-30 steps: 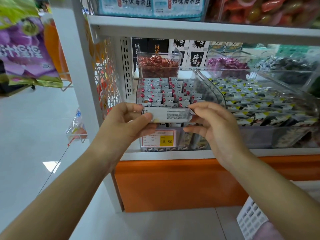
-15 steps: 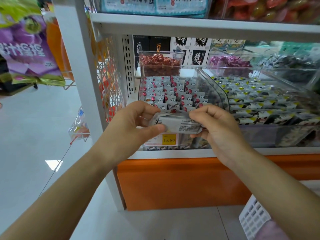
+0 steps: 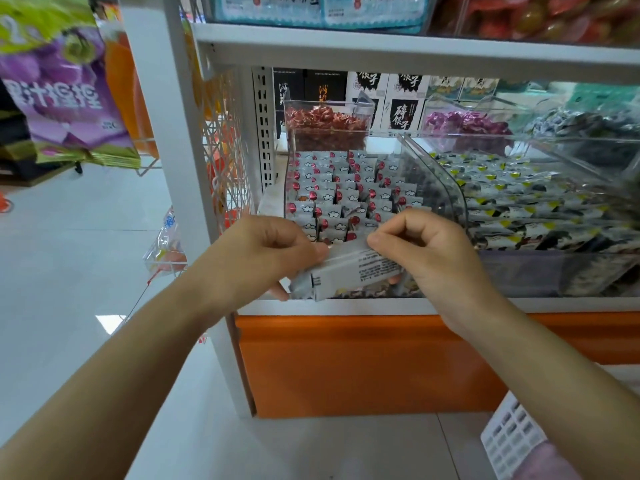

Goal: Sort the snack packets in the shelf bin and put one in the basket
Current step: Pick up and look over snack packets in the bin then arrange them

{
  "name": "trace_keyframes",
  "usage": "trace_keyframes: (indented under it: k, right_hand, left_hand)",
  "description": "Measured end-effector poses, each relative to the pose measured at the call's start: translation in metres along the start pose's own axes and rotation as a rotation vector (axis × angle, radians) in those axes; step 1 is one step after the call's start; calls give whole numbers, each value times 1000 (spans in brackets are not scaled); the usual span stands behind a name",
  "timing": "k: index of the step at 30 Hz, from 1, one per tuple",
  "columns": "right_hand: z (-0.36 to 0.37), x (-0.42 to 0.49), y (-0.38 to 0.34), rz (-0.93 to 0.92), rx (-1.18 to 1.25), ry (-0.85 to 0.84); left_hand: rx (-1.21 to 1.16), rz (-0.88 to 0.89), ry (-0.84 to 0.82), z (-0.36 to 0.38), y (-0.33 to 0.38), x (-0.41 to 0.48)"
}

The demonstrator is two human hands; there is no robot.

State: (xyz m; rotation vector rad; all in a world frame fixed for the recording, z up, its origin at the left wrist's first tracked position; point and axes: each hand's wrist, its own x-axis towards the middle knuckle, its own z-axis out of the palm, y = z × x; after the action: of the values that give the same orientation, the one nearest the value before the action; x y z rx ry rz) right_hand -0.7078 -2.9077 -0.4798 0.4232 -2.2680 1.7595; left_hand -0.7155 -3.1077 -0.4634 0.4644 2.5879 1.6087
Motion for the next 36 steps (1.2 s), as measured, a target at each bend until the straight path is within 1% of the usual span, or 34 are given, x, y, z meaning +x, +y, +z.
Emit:
trace_keyframes:
  k: [3,7,11,13,18,21,24,26,28,30,33,35,36]
  right_hand:
    - [1,0,0,27,41,-7]
    - [2,-1,3,64,101,10]
    - [-1,1,6,110,114,48]
    - [-6,5,7,164,145,-5]
    - [-22,12,7,286,170,-238]
    - [-26,13,8,313,217,-286]
    - [-27,14,11,336,216,-286]
    - [-25,14,13,329,215,-249]
    - [-21,13,12,312,302,-185]
    - [-16,12,11,253,389,-167]
    - [-7,11,12,120,286,-92]
    - [-3,15,10,92,260,-8]
    - [-3,19,9,90,277,32]
  left_hand:
    - [39,34,-39,-5,-2,0]
    - [68,66,-19,-6,-5,0]
    - [63,33,-69,0,-1,-2]
    - [74,20,-84,1,0,-1]
    - [28,36,-63,-2,-1,0]
    - [42,46,-73,0,-3,0]
    - [60,59,-57,3,-5,1]
    - [58,63,2,6,-4,2]
    - [50,67,131,8,-4,4]
    - [38,50,262,10,-3,7]
    - [42,32,338,11,-1,11]
    - [80,90,370,10,1,15]
    - [136,143,409,8,2,19]
